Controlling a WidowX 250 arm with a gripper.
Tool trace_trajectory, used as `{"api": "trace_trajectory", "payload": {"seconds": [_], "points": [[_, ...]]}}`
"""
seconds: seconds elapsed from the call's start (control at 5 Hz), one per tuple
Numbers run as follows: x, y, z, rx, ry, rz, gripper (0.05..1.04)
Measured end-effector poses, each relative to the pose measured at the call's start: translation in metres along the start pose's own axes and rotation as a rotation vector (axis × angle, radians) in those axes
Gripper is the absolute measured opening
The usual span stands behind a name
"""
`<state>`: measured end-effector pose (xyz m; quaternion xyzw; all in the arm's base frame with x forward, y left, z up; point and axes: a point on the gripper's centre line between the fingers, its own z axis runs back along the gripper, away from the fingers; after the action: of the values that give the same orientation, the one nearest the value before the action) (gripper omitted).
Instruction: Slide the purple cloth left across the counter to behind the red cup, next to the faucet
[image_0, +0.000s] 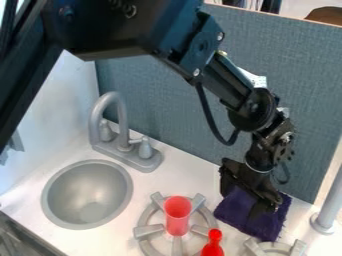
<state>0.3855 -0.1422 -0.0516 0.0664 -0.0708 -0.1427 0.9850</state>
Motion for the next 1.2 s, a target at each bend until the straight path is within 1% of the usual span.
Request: {"api": "trace_trajectory", "payload": {"seconds": [0.2,0.4,0.8,1.0,1.2], "points": [[-0.011,-0.002,-0.017,0.005,0.047,-0.007,1.003],[-0.004,-0.004,-0.020,-0.001,0.039,-0.013,1.003],[0.008,-0.007,-0.019,-0.017,0.018,-0.013,1.003],[0.012,-0.012,-0.030,-0.030,0.030,-0.019,1.003],[0.020,-0.014,-0.041,-0.032,0.020,-0.031,1.003]]}}
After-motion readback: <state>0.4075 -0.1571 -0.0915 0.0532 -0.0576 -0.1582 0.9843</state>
